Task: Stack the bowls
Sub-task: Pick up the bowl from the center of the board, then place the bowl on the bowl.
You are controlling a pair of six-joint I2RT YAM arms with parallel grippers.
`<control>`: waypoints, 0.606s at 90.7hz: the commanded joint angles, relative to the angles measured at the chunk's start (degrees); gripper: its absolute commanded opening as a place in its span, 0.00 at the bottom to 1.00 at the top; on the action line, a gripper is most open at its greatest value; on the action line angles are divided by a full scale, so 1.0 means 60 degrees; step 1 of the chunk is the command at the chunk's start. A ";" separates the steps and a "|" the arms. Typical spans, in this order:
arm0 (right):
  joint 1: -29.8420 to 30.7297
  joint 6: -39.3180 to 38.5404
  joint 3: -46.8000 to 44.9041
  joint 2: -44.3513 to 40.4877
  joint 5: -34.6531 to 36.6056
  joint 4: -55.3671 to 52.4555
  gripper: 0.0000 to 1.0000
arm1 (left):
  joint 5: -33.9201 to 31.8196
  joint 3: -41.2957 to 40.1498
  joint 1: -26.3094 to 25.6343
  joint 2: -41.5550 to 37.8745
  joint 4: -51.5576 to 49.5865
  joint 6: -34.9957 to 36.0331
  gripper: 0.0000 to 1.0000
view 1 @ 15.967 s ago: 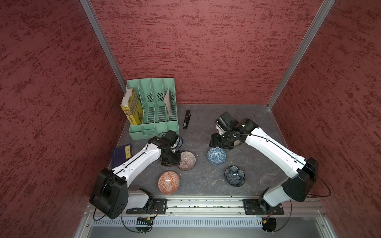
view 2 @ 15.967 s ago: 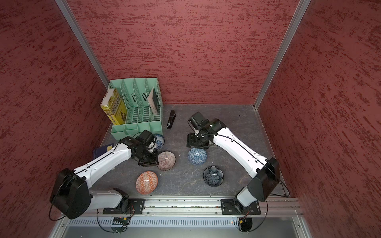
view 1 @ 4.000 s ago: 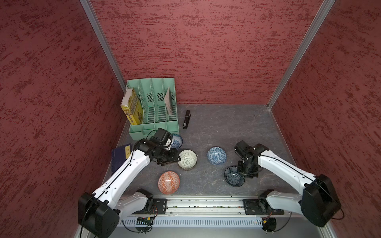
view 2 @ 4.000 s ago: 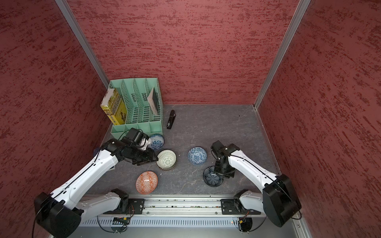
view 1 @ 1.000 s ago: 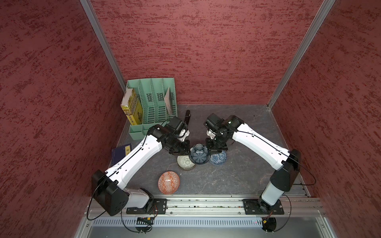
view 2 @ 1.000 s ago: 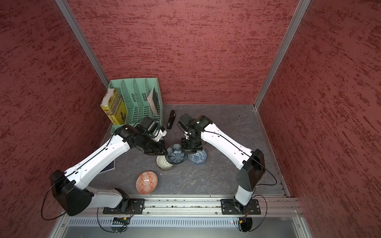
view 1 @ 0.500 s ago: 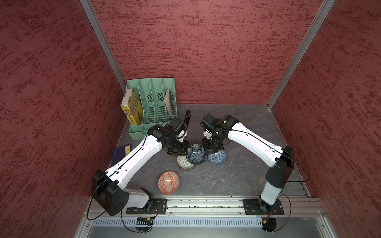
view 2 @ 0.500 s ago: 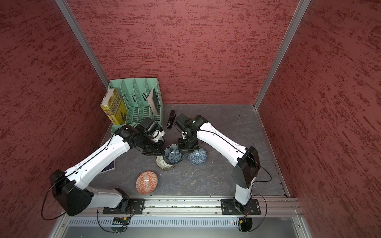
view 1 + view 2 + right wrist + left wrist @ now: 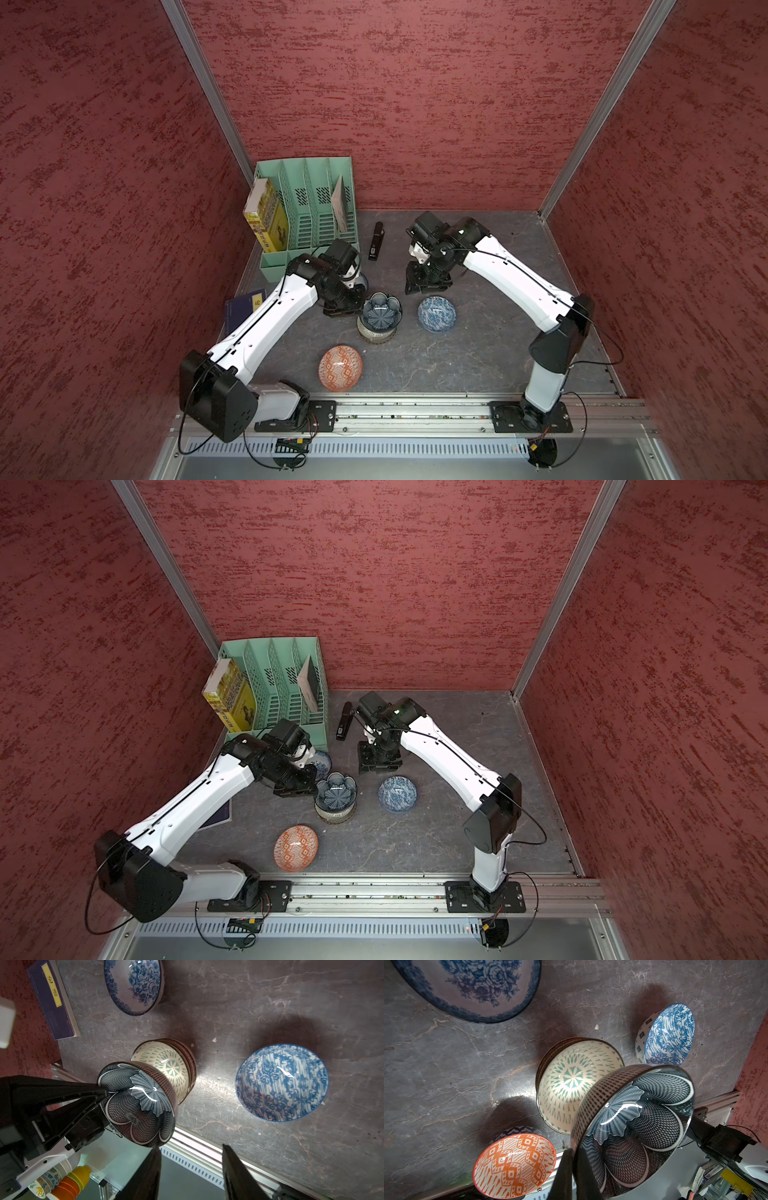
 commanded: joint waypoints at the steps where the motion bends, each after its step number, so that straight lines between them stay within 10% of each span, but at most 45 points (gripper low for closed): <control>1: -0.0210 -0.0171 -0.0346 -0.0528 0.0231 -0.0125 0.50 | 0.0441 -0.0360 0.0232 -0.0214 0.0578 0.0097 0.00; 55: -0.0317 -0.0067 -0.1582 -0.1036 -0.0257 0.0677 0.46 | 0.0741 -0.1601 0.0741 -0.0252 0.2020 -0.0135 0.00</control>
